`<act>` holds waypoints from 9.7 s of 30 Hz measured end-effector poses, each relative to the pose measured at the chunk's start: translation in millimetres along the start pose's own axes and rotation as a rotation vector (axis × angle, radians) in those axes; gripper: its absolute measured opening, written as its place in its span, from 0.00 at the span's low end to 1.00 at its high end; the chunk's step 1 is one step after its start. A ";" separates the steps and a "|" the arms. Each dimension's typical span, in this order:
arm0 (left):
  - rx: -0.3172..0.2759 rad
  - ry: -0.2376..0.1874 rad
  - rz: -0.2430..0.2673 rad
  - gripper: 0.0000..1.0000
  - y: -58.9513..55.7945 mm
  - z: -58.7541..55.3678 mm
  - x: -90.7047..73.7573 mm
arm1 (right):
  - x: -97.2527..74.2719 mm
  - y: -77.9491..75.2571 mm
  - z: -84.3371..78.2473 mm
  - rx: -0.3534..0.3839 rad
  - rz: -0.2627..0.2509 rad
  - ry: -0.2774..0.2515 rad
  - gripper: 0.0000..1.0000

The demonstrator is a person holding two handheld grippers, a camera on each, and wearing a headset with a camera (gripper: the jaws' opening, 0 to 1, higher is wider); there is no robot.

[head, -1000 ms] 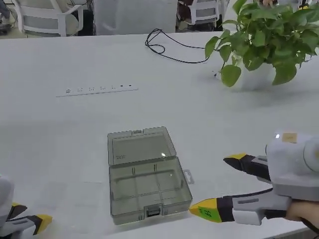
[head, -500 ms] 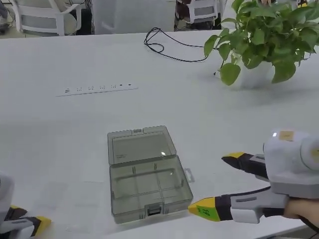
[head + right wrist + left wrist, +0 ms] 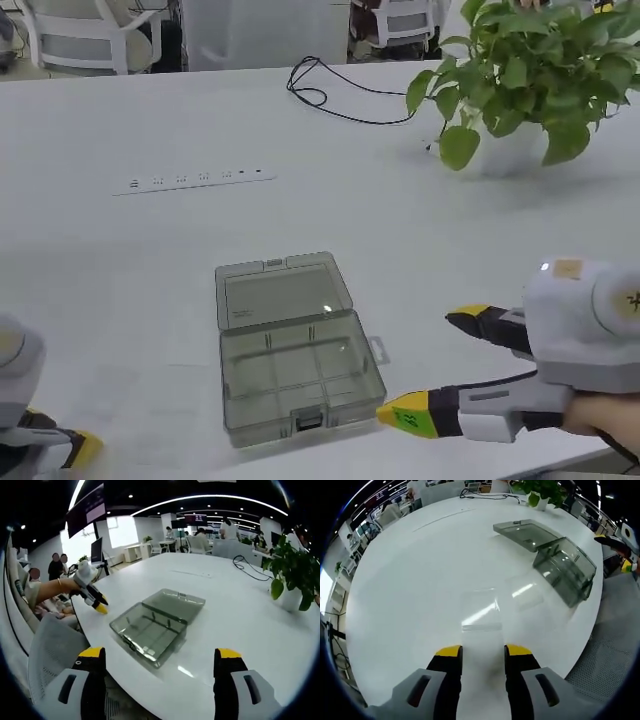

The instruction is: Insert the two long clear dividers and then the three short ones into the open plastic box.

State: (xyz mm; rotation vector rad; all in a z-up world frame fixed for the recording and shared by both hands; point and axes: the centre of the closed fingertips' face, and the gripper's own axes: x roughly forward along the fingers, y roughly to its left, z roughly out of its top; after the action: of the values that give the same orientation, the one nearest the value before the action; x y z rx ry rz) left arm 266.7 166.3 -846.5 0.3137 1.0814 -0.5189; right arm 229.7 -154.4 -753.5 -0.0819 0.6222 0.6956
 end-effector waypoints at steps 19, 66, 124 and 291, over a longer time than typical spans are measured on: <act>-0.214 -0.224 0.001 0.30 -16.0 18.0 -20.0 | 9.7 7.1 13.2 0.126 -0.004 -0.062 0.75; -0.297 -0.801 -0.137 0.30 -141.3 101.4 -93.7 | 58.1 110.7 98.1 0.403 0.268 -0.397 0.29; 0.125 -0.757 -0.175 0.63 -180.9 109.7 -94.9 | 62.3 67.1 77.3 0.739 0.178 -0.201 0.06; 0.096 -0.706 -0.132 0.93 -145.5 94.9 -93.6 | 111.3 22.5 3.1 0.173 -0.063 0.328 0.43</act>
State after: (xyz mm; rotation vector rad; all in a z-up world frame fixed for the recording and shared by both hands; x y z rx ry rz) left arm 224.5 21.3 -719.5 0.1219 0.3927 -0.7299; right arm 283.5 -72.2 -810.5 -0.0550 0.9880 0.5682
